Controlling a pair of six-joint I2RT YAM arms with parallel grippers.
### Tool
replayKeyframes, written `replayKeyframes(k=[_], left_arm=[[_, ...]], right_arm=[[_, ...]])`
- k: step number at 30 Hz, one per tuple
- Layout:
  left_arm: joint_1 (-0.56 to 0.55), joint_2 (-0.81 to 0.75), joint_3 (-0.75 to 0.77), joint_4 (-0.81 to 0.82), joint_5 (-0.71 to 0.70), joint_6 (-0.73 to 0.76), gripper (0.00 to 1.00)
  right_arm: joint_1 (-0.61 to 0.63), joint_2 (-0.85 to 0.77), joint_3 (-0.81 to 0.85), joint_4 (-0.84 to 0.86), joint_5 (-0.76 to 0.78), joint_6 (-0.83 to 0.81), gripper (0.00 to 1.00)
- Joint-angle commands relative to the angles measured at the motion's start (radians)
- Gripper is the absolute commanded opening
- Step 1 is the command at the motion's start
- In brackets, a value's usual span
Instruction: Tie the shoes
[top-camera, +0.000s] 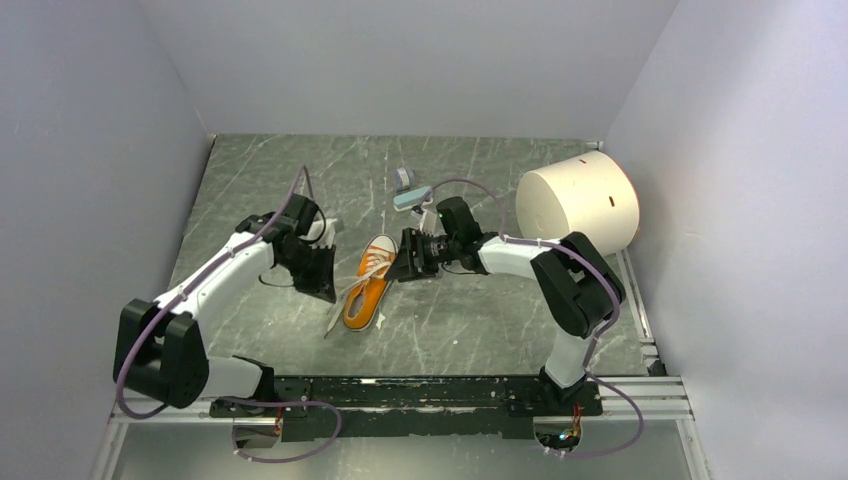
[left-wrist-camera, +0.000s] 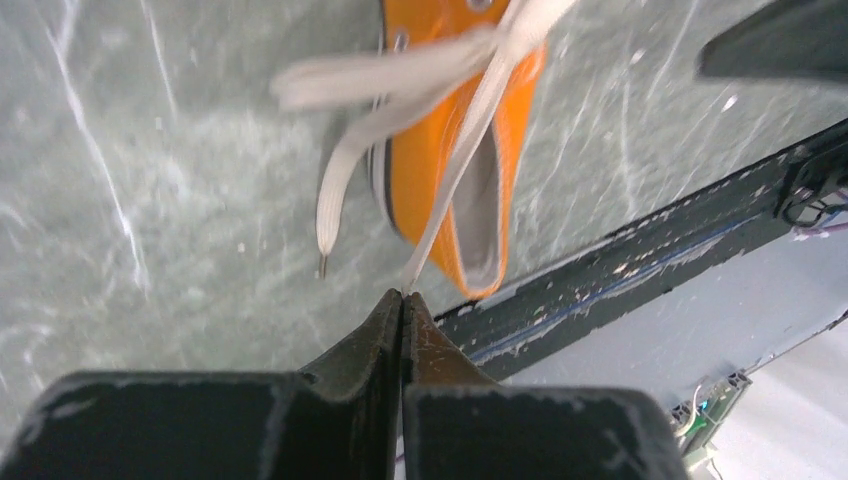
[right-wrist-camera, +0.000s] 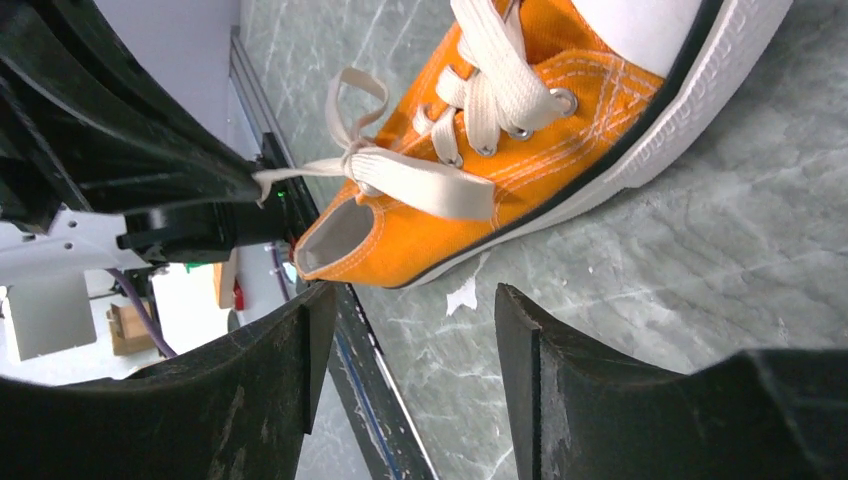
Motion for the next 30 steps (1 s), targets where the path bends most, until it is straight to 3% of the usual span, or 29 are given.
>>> replayKeyframes(k=[1, 19, 21, 23, 25, 30], left_arm=[[-0.004, -0.075, -0.069, -0.145, -0.061, -0.074, 0.05], [-0.004, -0.028, -0.099, -0.149, -0.168, -0.155, 0.05], [-0.004, -0.031, -0.050, -0.141, -0.183, -0.144, 0.31], [0.014, -0.041, 0.008, -0.118, -0.179, -0.120, 0.46], [0.055, -0.057, 0.037, -0.069, -0.138, -0.100, 0.57], [0.210, -0.080, -0.045, 0.176, 0.134, -0.088, 0.72]], right_arm=[[-0.006, 0.022, 0.021, 0.077, -0.025, 0.075, 0.63], [-0.010, 0.154, 0.152, 0.037, -0.034, 0.124, 0.64], [-0.005, 0.166, 0.162, 0.036, -0.043, 0.124, 0.64], [0.001, 0.180, 0.169, 0.031, -0.046, 0.123, 0.64], [0.006, 0.190, 0.168, 0.037, -0.053, 0.126, 0.63], [0.011, 0.209, 0.175, 0.063, -0.066, 0.148, 0.58]])
